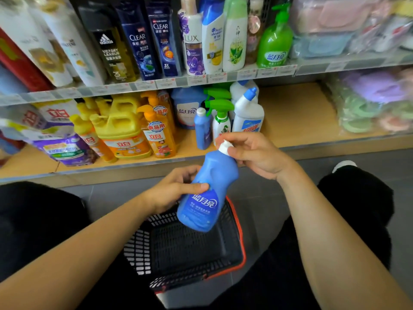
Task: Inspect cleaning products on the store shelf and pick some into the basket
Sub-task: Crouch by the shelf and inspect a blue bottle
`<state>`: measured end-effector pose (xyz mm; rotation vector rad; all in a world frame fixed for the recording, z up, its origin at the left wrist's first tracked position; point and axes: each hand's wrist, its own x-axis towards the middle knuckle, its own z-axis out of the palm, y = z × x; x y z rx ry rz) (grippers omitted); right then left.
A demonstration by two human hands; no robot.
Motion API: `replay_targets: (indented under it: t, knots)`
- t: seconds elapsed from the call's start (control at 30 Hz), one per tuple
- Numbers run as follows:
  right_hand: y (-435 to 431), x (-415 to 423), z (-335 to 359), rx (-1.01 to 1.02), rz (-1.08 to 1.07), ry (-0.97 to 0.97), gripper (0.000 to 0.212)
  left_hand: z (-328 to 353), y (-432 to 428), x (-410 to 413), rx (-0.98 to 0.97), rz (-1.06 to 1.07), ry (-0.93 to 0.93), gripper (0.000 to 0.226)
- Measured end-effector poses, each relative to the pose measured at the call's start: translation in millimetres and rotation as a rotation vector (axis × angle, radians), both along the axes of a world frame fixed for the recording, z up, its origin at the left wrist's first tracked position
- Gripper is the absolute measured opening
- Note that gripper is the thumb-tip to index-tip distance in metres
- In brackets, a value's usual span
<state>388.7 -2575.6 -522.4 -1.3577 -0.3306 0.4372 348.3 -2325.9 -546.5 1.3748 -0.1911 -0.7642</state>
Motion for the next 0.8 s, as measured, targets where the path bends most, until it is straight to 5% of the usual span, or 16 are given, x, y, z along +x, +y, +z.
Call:
replay_targets:
  t: [0.13, 0.27, 0.43, 0.63, 0.8]
  knots:
    - [0.8, -7.6, 2.6, 0.094, 0.123, 0.01, 0.041, -8.4, -0.8, -28.5, -0.182, 0.047, 0.174, 0.06]
    - [14.8, -14.2, 2.9, 0.107, 0.037, 0.019, 0.036, -7.4, 3.5, -43.1, -0.204, 0.151, 0.151, 0.059]
    - [33.1, -22.4, -0.5, -0.094, -0.17, -0.094, 0.023, -11.6, 5.5, -53.3, 0.119, 0.345, -0.174, 0.04]
    - [50.2, -27.7, -2.4, -0.27, -0.398, -0.247, 0.013, -7.1, 4.3, -60.7, 0.745, 0.474, -0.734, 0.064]
    - [55.8, -27.5, 14.0, -0.283, -0.416, -0.257, 0.008, 9.6, 12.8, -58.3, 0.844, 0.494, -0.843, 0.067]
